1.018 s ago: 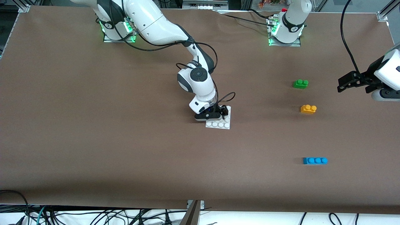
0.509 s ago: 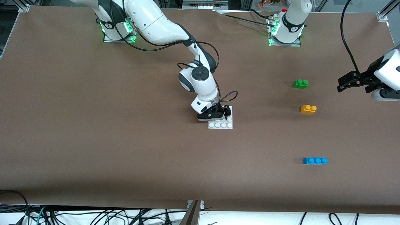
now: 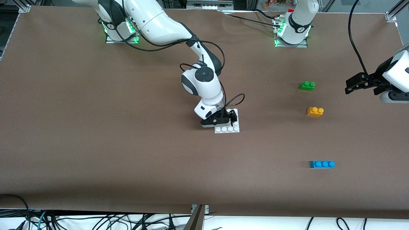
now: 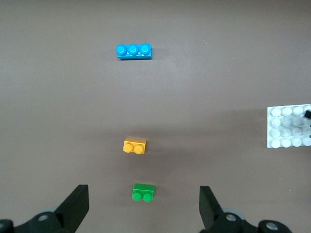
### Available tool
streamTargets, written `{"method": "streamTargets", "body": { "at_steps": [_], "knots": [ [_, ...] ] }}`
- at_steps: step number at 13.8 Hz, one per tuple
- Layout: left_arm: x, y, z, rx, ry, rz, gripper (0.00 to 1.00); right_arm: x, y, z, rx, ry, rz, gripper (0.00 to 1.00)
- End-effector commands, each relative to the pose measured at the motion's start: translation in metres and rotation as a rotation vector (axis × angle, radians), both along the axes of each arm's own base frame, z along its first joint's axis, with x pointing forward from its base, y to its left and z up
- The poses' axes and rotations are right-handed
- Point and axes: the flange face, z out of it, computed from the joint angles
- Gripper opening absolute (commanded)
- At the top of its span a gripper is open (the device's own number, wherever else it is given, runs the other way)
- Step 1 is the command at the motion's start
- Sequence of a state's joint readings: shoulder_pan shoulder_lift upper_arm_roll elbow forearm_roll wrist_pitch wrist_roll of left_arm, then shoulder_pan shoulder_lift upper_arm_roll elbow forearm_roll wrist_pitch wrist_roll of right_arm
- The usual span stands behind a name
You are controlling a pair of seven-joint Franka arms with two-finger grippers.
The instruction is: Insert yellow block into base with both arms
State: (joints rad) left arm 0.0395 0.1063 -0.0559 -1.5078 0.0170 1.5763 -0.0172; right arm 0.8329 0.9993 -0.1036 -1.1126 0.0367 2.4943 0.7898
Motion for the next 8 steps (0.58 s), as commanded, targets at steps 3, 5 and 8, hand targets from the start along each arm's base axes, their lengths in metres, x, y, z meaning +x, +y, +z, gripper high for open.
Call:
{"method": "streamTargets", "body": {
  "at_steps": [3,5,8],
  "knots": [
    [0.002,0.001,0.007,-0.024,0.004,0.000,1.00,0.086,-0.117,0.079,-0.089,0.019,0.052,1.00],
    [0.002,0.002,0.007,-0.024,0.002,0.002,1.00,0.118,-0.185,0.102,-0.148,0.051,0.120,1.00],
    [0.002,0.002,0.007,-0.024,0.004,0.002,1.00,0.145,-0.265,0.131,-0.191,0.079,0.155,1.00]
  ]
}}
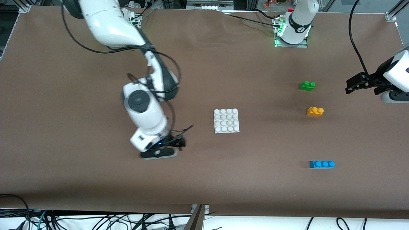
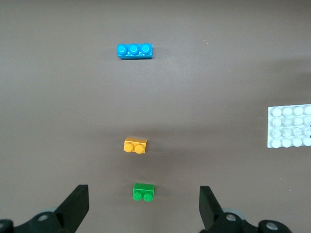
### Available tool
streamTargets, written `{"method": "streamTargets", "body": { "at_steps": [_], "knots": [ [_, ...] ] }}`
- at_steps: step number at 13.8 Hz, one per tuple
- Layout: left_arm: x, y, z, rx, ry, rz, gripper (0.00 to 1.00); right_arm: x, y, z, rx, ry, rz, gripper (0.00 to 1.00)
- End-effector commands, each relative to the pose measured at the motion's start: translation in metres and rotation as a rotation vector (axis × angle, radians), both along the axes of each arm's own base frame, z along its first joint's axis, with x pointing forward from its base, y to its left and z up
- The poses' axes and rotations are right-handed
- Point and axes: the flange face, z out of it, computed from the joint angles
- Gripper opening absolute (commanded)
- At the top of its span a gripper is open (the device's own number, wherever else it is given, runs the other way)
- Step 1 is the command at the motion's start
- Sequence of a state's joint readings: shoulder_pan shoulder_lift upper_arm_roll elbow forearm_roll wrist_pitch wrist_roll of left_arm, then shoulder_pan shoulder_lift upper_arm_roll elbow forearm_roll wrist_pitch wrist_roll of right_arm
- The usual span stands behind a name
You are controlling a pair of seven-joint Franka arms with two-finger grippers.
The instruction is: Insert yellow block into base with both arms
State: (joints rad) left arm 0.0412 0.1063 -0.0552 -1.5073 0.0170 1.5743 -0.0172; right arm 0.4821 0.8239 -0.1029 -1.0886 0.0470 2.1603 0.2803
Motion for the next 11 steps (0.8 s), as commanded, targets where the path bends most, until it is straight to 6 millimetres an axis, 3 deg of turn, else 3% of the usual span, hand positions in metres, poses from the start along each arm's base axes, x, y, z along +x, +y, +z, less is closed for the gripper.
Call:
{"method": "streamTargets", "body": {
  "at_steps": [1,2,4,6,9,11],
  "knots": [
    [0.002,0.001,0.007,-0.024,0.002,-0.001,1.00,0.005,-0.042,0.028,-0.001,0.045,0.021,1.00],
    [0.002,0.001,0.007,-0.024,0.002,-0.001,1.00,0.007,-0.064,0.041,-0.010,0.073,-0.001,1.00],
    [0.002,0.000,0.007,-0.026,0.002,0.001,1.00,0.003,-0.083,0.061,-0.035,0.098,-0.007,1.00],
    [0.002,0.001,0.006,-0.026,0.004,0.001,1.00,0.002,-0.130,0.100,-0.025,0.096,-0.065,1.00],
    [0.001,0.002,0.006,-0.024,0.007,0.002,1.00,-0.019,-0.206,0.166,0.014,0.061,-0.162,1.00],
    [0.000,0.001,0.005,-0.026,0.016,0.001,1.00,-0.044,-0.244,0.206,0.031,0.032,-0.209,1.00]
  ]
}}
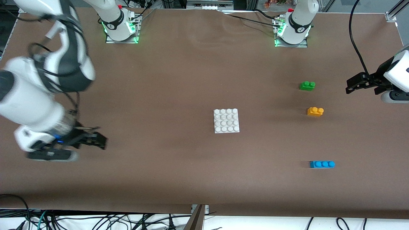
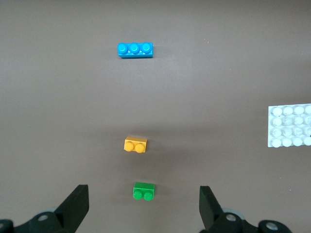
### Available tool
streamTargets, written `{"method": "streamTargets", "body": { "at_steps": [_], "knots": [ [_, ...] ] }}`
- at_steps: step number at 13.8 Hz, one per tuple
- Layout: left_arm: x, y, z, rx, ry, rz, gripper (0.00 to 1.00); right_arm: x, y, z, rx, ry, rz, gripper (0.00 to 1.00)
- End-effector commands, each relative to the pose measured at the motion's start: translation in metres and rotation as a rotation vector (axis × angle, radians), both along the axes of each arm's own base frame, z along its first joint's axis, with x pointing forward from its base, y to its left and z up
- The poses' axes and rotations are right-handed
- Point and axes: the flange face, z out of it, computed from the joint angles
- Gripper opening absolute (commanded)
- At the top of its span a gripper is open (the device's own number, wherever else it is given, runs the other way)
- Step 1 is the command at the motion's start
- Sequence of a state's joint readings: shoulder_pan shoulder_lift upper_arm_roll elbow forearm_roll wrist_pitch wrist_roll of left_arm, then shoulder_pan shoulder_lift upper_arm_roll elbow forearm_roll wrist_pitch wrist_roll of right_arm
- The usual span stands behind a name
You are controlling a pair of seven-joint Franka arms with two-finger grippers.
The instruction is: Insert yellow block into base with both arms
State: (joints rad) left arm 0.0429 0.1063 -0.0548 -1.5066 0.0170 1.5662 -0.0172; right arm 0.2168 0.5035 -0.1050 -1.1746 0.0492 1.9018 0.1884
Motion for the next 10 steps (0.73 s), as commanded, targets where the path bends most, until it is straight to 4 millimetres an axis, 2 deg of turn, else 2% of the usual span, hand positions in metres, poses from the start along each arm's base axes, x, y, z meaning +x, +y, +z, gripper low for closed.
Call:
{"method": "streamTargets", "body": {
  "at_steps": [1,3,5,7,10],
  "knots": [
    [0.001,0.000,0.006,-0.026,0.007,-0.001,1.00,-0.053,-0.037,0.054,0.035,-0.017,-0.033,1.00],
    [0.001,0.000,0.005,-0.024,0.009,0.006,1.00,-0.076,-0.064,0.084,0.040,-0.003,-0.065,1.00],
    [0.001,0.001,0.001,-0.022,0.019,0.009,1.00,-0.098,-0.082,0.100,0.029,0.068,-0.096,1.00],
    [-0.001,0.001,-0.002,-0.022,0.039,0.008,1.00,-0.106,-0.096,0.105,-0.024,0.076,-0.093,1.00],
    [-0.001,0.001,-0.004,-0.023,0.047,0.000,1.00,-0.112,-0.120,0.101,-0.071,0.124,-0.048,1.00]
  ]
}}
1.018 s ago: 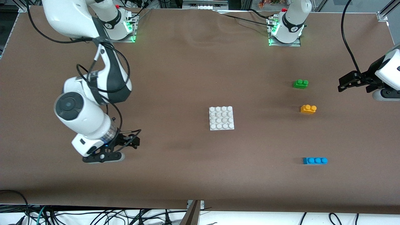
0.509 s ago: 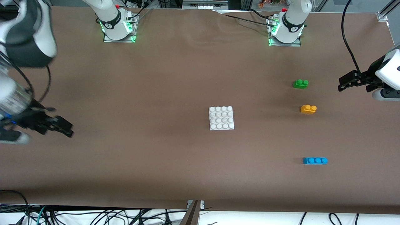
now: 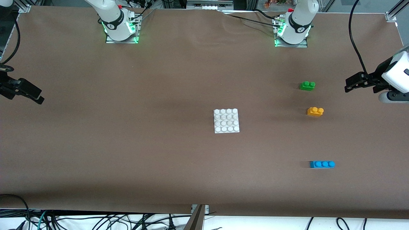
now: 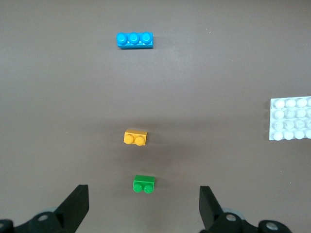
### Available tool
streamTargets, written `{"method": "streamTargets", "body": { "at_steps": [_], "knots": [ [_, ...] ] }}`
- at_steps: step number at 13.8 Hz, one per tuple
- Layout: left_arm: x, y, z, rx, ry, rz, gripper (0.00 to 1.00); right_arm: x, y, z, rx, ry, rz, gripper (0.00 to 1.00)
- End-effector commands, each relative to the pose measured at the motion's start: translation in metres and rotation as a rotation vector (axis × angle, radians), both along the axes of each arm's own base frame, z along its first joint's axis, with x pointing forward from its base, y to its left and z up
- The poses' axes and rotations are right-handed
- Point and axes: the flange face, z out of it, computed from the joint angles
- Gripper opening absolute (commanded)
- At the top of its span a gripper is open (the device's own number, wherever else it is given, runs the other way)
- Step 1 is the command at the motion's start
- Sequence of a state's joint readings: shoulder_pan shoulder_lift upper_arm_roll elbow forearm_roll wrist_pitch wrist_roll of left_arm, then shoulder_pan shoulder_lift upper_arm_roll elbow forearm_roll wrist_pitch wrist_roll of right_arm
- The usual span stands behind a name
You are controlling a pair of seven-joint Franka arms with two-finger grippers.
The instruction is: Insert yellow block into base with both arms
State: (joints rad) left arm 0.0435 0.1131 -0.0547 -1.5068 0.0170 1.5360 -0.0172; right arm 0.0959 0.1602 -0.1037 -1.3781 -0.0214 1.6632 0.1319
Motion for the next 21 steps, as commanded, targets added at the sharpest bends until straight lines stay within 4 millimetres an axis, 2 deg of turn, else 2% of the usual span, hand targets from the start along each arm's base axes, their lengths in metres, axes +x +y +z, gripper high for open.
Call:
{"method": "streamTargets", "body": {
  "at_steps": [1,6,10,13,16,18,21],
  "knots": [
    [0.000,0.001,0.002,-0.023,0.010,0.000,1.00,-0.011,-0.021,-0.004,-0.012,0.029,0.015,1.00],
    [0.001,0.004,-0.006,-0.021,0.017,0.000,1.00,-0.011,-0.030,-0.008,-0.028,0.045,0.091,1.00],
    [0.005,0.008,-0.017,-0.025,-0.010,-0.032,1.00,-0.010,-0.026,-0.008,-0.028,0.045,0.095,1.00],
    [0.015,0.042,-0.056,-0.027,-0.056,-0.129,1.00,-0.010,-0.028,-0.009,-0.028,0.048,0.092,1.00],
    [0.018,0.046,-0.108,-0.032,-0.031,-0.127,1.00,-0.009,-0.026,-0.009,-0.028,0.046,0.095,1.00],
    [0.007,0.046,-0.158,-0.028,-0.016,-0.130,1.00,-0.009,-0.026,-0.009,-0.028,0.046,0.097,1.00],
    [-0.010,0.043,-0.212,-0.027,0.004,-0.143,1.00,-0.009,-0.026,-0.010,-0.027,0.046,0.097,1.00]
  ]
}}
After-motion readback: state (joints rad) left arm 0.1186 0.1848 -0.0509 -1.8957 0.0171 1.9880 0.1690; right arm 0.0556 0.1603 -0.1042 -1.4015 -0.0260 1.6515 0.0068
